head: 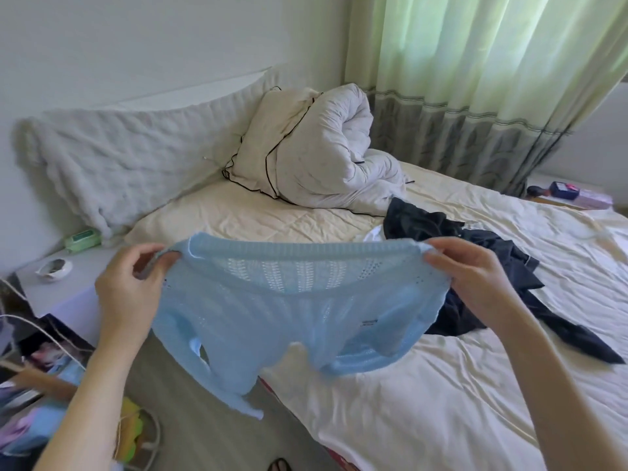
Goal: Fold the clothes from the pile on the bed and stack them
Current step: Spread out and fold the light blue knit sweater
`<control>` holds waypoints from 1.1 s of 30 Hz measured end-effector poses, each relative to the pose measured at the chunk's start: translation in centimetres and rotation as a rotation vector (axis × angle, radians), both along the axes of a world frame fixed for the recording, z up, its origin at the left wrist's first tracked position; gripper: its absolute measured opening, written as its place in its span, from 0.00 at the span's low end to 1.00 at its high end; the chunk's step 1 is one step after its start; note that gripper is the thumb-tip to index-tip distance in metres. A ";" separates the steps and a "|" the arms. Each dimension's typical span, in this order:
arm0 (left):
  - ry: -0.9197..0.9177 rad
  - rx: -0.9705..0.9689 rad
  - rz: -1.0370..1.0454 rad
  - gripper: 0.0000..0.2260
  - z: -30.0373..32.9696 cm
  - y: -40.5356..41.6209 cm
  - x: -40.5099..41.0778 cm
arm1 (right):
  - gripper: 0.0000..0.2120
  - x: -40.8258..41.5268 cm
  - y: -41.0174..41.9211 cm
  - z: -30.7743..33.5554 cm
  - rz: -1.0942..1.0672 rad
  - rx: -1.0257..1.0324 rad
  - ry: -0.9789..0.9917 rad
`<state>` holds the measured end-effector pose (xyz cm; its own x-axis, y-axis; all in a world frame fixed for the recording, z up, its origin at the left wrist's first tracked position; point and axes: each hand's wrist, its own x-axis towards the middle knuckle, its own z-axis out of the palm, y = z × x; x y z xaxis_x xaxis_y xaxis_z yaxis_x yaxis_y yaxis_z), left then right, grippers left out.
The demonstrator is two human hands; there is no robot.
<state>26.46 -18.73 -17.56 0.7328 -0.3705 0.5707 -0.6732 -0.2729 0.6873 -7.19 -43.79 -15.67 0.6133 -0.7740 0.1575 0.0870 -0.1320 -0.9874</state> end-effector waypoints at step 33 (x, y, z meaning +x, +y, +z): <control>-0.258 0.386 -0.042 0.08 -13.5 -27.5 24.7 | 0.12 29.6 -26.0 -15.6 -0.479 -0.972 0.827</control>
